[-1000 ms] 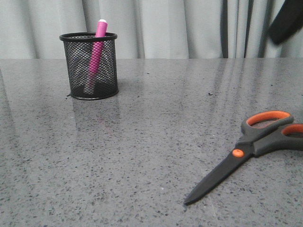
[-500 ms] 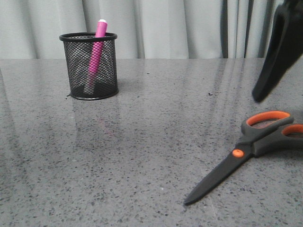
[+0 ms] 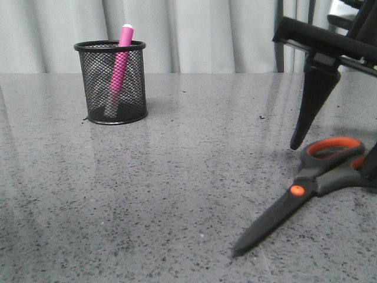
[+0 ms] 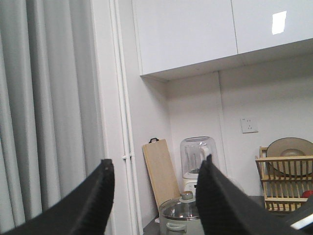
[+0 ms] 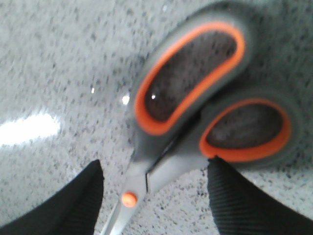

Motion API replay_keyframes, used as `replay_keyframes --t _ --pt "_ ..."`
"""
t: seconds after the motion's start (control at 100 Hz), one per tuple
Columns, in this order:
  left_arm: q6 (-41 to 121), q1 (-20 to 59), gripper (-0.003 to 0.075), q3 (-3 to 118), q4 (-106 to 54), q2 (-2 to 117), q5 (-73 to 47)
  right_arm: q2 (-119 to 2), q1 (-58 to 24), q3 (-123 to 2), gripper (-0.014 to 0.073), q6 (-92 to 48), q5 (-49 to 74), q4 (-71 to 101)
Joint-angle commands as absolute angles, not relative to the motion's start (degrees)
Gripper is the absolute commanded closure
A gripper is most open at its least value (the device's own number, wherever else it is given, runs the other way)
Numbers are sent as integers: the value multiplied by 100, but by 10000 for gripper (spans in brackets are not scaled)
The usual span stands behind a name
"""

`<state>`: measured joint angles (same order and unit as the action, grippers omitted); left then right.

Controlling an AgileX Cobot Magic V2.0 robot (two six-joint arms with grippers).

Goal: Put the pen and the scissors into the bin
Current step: 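Move the right gripper down over the scissors' orange handles, then close the right gripper on the scissors near the pivot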

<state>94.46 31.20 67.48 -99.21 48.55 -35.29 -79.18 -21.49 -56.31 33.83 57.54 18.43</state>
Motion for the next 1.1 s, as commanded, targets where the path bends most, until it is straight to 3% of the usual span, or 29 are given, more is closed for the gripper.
replay_keyframes --t 0.0,0.59,1.09 --pt "9373 3171 375 6816 -10136 4730 -3578 -7963 -2153 -5863 172 3466 5771 1765" --pt "9373 3171 375 6500 -10136 4440 -3588 -8413 -2612 -6059 172 3765 6536 1337" --pt "9373 3681 375 6500 -9891 4392 -3532 -7937 -2666 -6762 172 3806 7135 1387"
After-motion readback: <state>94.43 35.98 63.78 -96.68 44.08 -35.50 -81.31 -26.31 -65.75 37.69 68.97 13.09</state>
